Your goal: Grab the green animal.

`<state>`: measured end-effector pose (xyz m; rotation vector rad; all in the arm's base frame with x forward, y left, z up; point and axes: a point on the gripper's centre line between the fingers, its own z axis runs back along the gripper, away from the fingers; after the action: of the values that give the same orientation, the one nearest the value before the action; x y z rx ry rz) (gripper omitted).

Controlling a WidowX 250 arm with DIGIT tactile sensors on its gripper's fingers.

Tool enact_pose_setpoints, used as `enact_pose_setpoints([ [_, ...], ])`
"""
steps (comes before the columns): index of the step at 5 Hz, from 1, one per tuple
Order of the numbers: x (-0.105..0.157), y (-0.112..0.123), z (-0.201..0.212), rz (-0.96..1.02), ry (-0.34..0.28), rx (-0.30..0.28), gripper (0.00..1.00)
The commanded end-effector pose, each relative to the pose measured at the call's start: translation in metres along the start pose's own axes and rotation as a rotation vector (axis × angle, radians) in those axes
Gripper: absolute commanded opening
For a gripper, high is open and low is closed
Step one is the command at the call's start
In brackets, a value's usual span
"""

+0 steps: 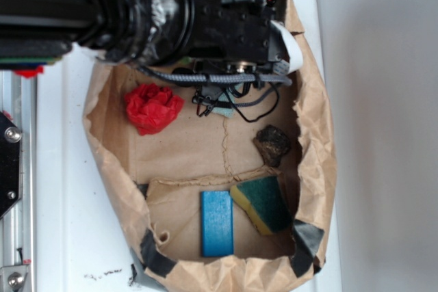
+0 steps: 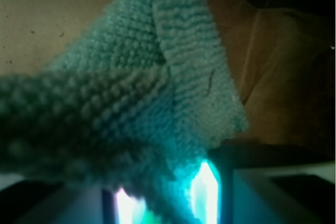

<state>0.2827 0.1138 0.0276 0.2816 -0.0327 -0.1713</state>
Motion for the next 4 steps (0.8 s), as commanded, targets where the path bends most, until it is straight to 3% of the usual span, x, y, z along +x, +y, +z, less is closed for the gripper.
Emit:
enact_pose_setpoints([
  [1, 0.003, 0.005, 0.022, 0.009, -0.054, -0.015, 0.00],
  [2, -0.004, -0.001, 0.052, -0.016, -0.077, -0.107, 0.00],
  [4, -0.016, -0.008, 0.094, -0.067, -0.129, -0.233, 0.00],
])
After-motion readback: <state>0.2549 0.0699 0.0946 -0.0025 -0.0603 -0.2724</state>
